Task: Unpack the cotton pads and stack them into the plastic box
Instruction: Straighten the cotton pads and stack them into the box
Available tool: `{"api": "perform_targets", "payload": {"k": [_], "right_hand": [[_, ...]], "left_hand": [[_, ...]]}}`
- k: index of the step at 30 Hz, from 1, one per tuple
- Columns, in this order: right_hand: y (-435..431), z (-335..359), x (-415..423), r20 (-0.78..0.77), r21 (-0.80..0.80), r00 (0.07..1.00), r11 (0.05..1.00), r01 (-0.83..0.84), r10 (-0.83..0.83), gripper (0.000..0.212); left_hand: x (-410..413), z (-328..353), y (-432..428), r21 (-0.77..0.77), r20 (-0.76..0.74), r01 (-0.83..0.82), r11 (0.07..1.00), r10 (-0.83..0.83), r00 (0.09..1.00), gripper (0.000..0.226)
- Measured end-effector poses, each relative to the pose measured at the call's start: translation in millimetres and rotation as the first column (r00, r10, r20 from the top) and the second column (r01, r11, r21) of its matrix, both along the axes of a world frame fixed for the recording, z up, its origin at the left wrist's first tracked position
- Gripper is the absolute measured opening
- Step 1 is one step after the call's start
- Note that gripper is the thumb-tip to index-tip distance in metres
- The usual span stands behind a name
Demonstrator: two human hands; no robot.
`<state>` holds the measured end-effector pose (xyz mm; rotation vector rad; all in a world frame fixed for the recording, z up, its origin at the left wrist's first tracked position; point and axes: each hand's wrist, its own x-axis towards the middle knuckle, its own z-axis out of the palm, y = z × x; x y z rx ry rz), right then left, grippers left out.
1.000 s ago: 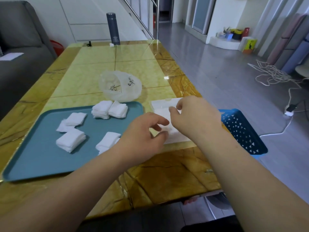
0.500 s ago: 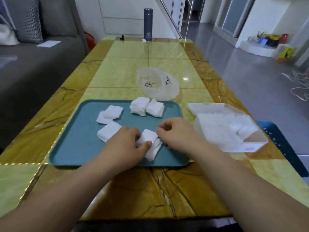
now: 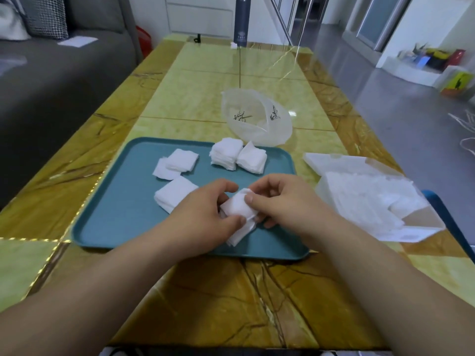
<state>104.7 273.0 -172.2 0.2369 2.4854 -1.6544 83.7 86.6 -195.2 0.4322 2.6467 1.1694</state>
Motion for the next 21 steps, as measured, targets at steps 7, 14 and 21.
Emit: {"api": "perform_targets", "payload": {"k": [7, 14, 21], "right_hand": [[12.7, -6.1, 2.0, -0.056, 0.044, 0.998, 0.999, -0.020, 0.023, 0.025], [14.5, -0.3, 5.4, -0.104, -0.060, 0.991, 0.996, 0.073, -0.079, 0.007], [16.7, 1.5, 5.8, -0.040, -0.179, 0.993, 0.978, 0.104, -0.113, 0.027]], "left_hand": [[0.7, 5.4, 0.0, 0.096, 0.046, 0.010, 0.995, -0.015, 0.999, 0.037], [3.0, 7.6, 5.6, 0.094, 0.059, -0.016, 0.995, 0.010, 0.998, 0.025], [1.6, 9.4, -1.6, 0.306, 0.183, -0.081, 0.949, 0.025, 0.983, 0.021]]}}
